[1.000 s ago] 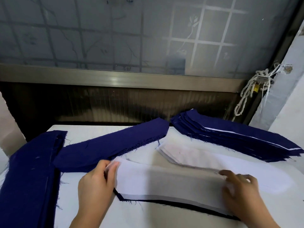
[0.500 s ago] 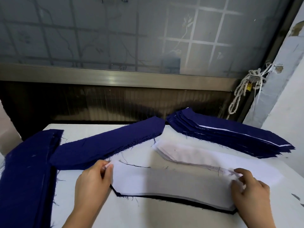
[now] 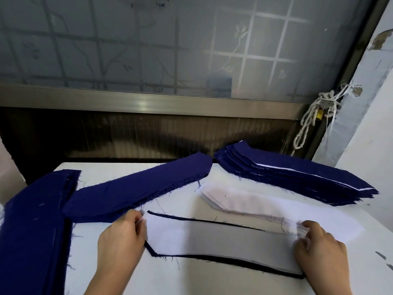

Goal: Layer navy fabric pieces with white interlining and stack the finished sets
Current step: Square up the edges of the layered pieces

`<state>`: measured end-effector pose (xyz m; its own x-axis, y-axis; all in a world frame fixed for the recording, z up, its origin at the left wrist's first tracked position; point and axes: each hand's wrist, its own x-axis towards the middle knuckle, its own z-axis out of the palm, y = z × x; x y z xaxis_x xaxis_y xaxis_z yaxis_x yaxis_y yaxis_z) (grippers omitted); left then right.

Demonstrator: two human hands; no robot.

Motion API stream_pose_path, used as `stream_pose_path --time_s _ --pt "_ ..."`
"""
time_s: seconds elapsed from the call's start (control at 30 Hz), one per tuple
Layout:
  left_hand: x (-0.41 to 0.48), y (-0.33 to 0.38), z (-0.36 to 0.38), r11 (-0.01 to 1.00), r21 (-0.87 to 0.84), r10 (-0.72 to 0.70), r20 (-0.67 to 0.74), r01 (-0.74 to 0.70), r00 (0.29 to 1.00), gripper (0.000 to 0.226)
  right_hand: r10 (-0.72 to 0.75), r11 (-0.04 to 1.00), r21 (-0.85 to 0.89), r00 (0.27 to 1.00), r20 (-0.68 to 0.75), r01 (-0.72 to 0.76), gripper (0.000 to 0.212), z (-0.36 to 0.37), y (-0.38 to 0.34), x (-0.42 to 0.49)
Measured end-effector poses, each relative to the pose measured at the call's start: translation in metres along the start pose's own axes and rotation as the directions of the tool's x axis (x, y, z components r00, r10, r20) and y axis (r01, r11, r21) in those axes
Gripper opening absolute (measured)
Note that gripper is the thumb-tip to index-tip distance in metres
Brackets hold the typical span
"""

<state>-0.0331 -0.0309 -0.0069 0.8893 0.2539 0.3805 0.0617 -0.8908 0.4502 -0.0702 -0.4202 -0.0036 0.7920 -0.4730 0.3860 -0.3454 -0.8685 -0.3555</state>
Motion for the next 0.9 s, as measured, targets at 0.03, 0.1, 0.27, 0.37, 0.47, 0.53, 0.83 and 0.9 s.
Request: stream_pose_path --time_s 0.03,0.1,0.27,0.37,0.47,0.53,0.83,0.9 --pt "0.000 0.000 -0.001 1.000 0.013 0.002 -0.006 -0.002 1.000 0.008 0.017 1.000 0.009 1.000 -0.003 -0.017 0.039 0.000 0.000 0.001" --pt "0.000 0.002 -0.002 1.000 0.011 0.003 -0.023 -0.003 1.000 0.013 0.050 0.999 0.022 0.999 -0.017 -0.050 0.045 0.001 0.001 0.002" --pt "-0.002 0.007 -0.008 0.999 0.041 0.017 -0.030 -0.015 0.999 0.021 0.075 0.997 -0.008 0.997 -0.008 -0.075 0.049 0.001 0.002 0.006" --pt "0.000 0.008 -0.013 0.992 0.095 0.080 -0.027 -0.077 0.996 0.024 0.073 0.996 -0.047 0.997 0.017 -0.072 0.051 0.001 0.000 0.006" --pt "0.021 -0.004 -0.029 0.990 0.138 0.045 -0.117 -0.029 0.992 0.014 0.071 0.984 -0.173 0.991 0.115 -0.050 0.054 -0.004 -0.003 0.009" --pt "0.048 -0.022 -0.044 0.975 0.213 -0.018 -0.173 0.056 0.985 0.015 0.051 0.982 -0.190 0.989 0.137 -0.024 0.053 -0.007 -0.005 0.009" --pt "0.100 -0.066 -0.057 0.916 0.349 -0.245 0.089 0.200 0.965 0.021 0.039 0.989 -0.147 0.982 0.182 -0.012 0.048 -0.011 -0.004 0.016" --pt "0.100 -0.063 -0.055 0.898 0.409 -0.217 0.090 0.162 0.972 0.020 0.028 0.988 -0.152 0.983 0.183 0.000 0.048 -0.010 -0.003 0.014"
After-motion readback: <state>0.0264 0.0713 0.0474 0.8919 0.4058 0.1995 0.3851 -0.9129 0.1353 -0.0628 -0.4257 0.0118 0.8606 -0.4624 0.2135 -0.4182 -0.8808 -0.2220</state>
